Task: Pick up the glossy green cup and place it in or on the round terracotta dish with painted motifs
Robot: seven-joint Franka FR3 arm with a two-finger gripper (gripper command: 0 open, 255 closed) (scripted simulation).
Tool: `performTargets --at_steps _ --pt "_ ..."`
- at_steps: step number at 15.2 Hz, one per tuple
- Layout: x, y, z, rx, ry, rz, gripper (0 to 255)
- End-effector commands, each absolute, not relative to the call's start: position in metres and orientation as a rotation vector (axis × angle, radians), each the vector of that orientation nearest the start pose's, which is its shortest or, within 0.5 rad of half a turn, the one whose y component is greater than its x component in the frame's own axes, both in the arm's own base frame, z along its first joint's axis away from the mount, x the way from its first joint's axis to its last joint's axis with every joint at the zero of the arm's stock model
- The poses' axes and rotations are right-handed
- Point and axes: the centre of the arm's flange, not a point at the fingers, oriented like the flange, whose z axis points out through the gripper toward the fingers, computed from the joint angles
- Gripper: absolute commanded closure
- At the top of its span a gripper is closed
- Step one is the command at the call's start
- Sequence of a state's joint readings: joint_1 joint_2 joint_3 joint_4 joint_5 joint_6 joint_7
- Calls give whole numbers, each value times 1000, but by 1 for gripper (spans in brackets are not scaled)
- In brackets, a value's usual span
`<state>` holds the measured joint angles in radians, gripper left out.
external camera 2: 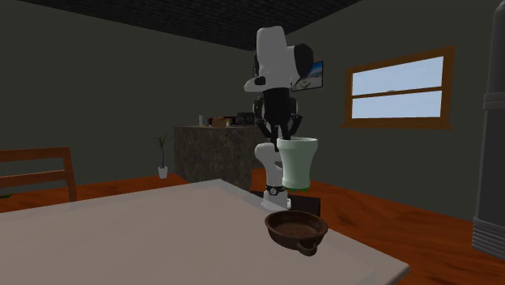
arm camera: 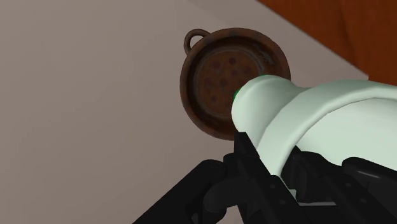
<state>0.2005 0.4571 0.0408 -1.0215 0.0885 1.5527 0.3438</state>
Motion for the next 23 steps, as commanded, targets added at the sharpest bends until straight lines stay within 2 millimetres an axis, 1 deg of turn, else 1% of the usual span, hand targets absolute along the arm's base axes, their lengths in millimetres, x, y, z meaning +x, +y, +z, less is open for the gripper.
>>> performTargets --at_steps 1,15,16,23 --pt "663 165 588 -3013 155 -63 255" --pt "663 165 514 -3013 155 -63 255" --pt "663 165 506 -3013 155 -63 255" --pt "663 165 506 -3013 155 -63 255"
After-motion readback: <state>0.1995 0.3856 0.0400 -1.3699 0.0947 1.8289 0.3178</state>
